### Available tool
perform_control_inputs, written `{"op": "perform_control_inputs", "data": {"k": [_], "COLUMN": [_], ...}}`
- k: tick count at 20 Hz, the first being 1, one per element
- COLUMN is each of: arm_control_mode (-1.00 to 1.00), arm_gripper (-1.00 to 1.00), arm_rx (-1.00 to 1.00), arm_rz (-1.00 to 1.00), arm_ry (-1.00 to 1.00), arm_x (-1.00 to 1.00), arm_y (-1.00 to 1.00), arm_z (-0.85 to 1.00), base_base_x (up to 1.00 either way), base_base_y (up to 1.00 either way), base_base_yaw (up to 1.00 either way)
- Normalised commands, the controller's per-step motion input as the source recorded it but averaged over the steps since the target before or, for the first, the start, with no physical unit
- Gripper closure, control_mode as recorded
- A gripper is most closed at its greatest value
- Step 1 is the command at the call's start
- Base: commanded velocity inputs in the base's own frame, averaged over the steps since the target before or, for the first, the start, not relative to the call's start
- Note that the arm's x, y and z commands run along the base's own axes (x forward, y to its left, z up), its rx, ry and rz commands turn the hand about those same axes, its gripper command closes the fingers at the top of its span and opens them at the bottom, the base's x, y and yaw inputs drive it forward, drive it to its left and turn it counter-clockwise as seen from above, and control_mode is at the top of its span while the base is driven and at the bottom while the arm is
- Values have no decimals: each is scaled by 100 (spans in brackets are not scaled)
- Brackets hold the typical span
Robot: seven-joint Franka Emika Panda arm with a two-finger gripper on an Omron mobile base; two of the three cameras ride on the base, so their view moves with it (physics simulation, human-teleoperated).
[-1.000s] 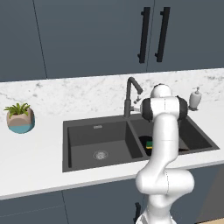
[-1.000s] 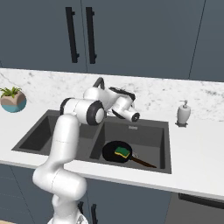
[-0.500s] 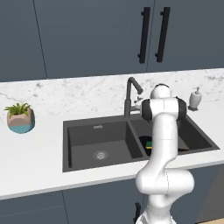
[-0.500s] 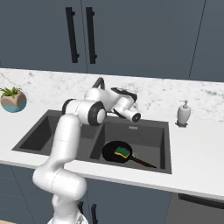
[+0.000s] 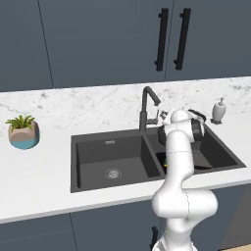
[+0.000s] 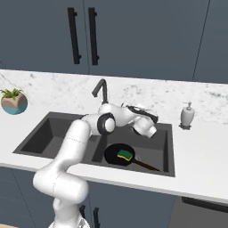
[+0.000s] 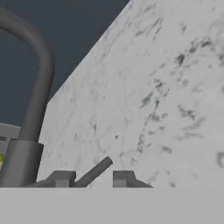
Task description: Pick the pan and sponge and place them into the sink. Then turn on the water.
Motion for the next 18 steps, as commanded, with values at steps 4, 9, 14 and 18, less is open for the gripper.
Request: {"op": "perform_control_inputs", "data": {"k": [4, 9, 14, 18], "arm_control_mode": [-100, -100, -100, -100], "arm_gripper": [100, 100, 100, 100], "arm_rx": [0, 0, -3, -24], "arm_rz": [-42, -42, -9, 0], "arm_ry": [10, 2, -37, -53], "arm_x": [40, -6, -100, -100], "arm_y": [-83, -44, 34, 94], "arm_z": [-83, -21, 97, 100], "base_base_x": [0, 0, 0, 0], "base_base_y": [0, 0, 0, 0], "base_base_yaw": [0, 0, 0, 0]}}
